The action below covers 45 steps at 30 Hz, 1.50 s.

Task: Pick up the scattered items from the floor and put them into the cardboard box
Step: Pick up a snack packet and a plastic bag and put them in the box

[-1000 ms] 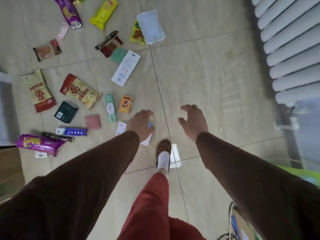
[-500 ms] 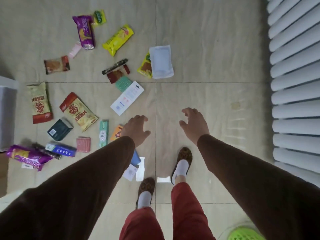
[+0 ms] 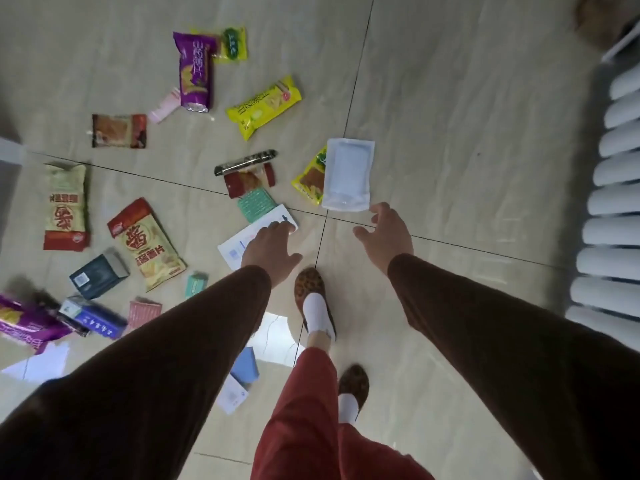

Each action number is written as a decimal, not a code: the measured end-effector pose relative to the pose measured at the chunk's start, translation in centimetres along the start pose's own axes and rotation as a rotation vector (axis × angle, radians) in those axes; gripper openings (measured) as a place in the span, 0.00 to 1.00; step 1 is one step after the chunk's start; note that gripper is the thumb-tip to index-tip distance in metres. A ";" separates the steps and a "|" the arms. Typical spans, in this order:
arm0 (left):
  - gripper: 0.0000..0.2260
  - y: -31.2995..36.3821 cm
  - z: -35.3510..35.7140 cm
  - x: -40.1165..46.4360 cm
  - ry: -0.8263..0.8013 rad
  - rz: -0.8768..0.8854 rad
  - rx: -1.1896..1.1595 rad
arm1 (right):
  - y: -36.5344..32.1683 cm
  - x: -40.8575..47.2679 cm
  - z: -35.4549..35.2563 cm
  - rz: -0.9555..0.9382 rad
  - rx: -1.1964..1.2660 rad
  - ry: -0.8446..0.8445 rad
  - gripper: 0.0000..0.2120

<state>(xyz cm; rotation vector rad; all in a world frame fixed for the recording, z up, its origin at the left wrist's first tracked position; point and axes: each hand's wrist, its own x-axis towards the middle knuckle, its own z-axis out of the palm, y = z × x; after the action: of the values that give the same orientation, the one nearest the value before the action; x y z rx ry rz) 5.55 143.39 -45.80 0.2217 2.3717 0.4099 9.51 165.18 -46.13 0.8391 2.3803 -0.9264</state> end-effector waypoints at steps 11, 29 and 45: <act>0.27 -1.0 1.3 18.7 0.015 -0.096 -0.092 | -1.8 18.5 5.1 0.302 0.056 -0.032 0.36; 0.25 0.4 13.1 36.1 0.194 -0.330 0.064 | 2.4 33.1 14.0 0.668 0.064 0.015 0.51; 0.17 -10.5 8.5 18.0 0.015 -0.421 -0.255 | -4.4 27.3 10.4 -0.119 -0.140 -0.377 0.13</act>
<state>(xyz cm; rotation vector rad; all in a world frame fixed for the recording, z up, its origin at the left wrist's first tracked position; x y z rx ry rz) -2.38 140.43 -66.63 -0.3929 2.2726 0.5017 -11.08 165.33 -67.35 0.4292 2.1505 -0.8638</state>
